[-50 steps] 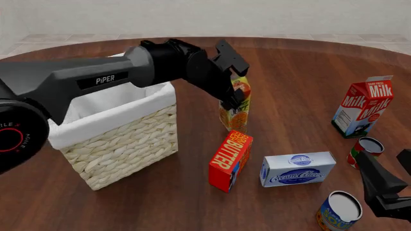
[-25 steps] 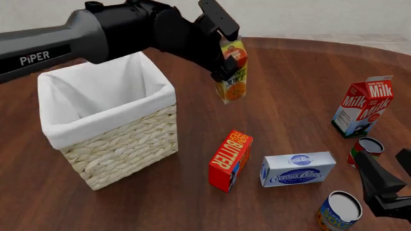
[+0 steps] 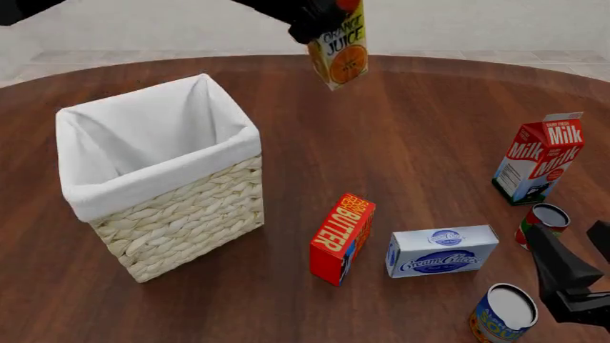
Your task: Pick up the orange juice, and put it in the basket.
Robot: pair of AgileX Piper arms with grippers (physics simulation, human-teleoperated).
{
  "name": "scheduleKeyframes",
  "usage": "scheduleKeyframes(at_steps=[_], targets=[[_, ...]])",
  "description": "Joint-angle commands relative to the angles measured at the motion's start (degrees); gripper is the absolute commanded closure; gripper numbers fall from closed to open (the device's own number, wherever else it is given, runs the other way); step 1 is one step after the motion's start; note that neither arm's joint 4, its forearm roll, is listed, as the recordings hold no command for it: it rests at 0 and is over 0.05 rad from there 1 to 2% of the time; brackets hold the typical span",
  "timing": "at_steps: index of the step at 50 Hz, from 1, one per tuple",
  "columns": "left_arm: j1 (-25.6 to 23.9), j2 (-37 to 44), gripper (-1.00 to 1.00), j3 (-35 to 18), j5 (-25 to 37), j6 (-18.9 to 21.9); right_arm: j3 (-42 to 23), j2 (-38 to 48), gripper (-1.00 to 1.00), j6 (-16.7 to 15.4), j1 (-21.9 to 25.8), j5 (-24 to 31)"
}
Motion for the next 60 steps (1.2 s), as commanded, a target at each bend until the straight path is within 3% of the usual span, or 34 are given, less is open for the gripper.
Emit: scheduleKeyframes(at_steps=[1, 5, 12, 20, 34, 42, 49, 51, 60], targets=[[1.1, -4.19, 1.0, -5.2, 4.36, 0.24, -0.01, -0.05, -1.0, 0.04, -0.06, -0.03], [2.27, -6.38, 1.0, -4.17, 4.96, 0.07, -0.01, 0.03, -1.0, -0.02, -0.06, -0.11], [4.28, -11.13, 1.0, 2.35, 3.25, 1.14, -0.35, -0.83, -1.0, -3.37, 0.16, 0.4], [6.7, -19.24, 1.0, 13.08, 0.62, 0.14, -0.74, -1.56, -1.0, -3.94, -0.06, 1.05], [13.63, -22.64, 1.0, 15.57, 3.62, 3.38, -0.92, -2.66, -1.0, -4.16, -0.23, 1.61], [18.27, -23.19, 1.0, 19.33, 5.28, 9.44, -1.37, -2.47, -1.0, -4.04, 0.1, 1.77], [18.57, -23.65, 1.0, 19.99, 8.12, 9.66, -1.58, -2.85, -1.0, -3.96, 0.12, 2.44], [20.48, -23.96, 1.0, 20.66, 8.17, 11.82, -1.41, -3.06, -1.0, -3.87, 0.03, 2.49], [24.29, -23.89, 1.0, 22.66, 8.76, 13.87, -1.6, -2.91, -1.0, -3.91, 0.28, 2.65]])
